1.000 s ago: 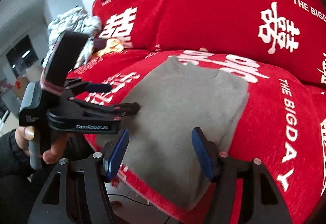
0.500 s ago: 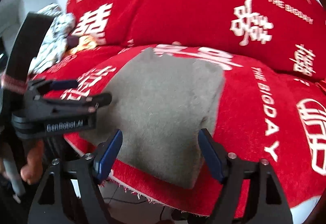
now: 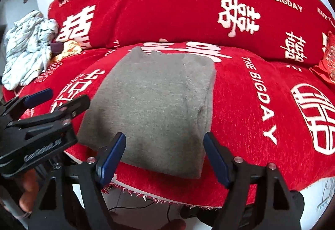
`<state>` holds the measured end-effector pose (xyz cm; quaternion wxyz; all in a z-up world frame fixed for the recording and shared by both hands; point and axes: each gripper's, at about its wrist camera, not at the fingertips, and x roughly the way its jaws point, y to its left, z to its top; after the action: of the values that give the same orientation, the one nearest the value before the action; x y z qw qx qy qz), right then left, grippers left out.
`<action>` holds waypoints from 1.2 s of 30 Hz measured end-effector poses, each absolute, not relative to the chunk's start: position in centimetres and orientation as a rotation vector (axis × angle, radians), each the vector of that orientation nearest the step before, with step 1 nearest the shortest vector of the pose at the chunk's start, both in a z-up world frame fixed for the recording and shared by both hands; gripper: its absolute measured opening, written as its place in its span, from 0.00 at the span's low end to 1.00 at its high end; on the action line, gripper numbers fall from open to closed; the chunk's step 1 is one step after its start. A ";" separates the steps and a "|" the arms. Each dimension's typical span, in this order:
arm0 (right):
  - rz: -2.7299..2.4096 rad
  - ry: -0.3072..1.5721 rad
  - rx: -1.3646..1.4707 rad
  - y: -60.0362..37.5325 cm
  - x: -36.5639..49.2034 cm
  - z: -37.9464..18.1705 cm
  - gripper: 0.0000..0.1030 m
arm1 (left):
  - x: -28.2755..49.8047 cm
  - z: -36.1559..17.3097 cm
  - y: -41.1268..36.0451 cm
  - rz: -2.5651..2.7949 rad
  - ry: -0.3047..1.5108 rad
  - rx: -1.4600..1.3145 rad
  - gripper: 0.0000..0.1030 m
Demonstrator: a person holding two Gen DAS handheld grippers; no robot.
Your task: Fold small clothes
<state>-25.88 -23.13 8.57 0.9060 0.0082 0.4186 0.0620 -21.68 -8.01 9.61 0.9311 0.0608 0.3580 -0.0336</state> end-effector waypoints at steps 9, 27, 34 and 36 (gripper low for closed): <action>0.072 0.859 -0.015 -22.9 -26.4 8.9 0.77 | -23.0 9.7 -8.3 -0.056 0.673 0.149 0.82; 0.070 0.842 -0.060 -21.8 -27.0 9.7 0.77 | -23.8 10.2 -7.6 -0.053 0.667 0.140 0.82; 0.073 0.841 -0.068 -21.5 -27.1 9.7 0.77 | -23.9 10.3 -7.7 -0.054 0.665 0.137 0.82; 0.073 0.842 -0.069 -21.5 -27.1 9.7 0.77 | -23.9 10.3 -7.6 -0.055 0.666 0.133 0.82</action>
<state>-27.11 -21.53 9.70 0.9116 -0.0334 0.4083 0.0353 -23.89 -7.60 10.31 0.9426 0.0653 0.3265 -0.0268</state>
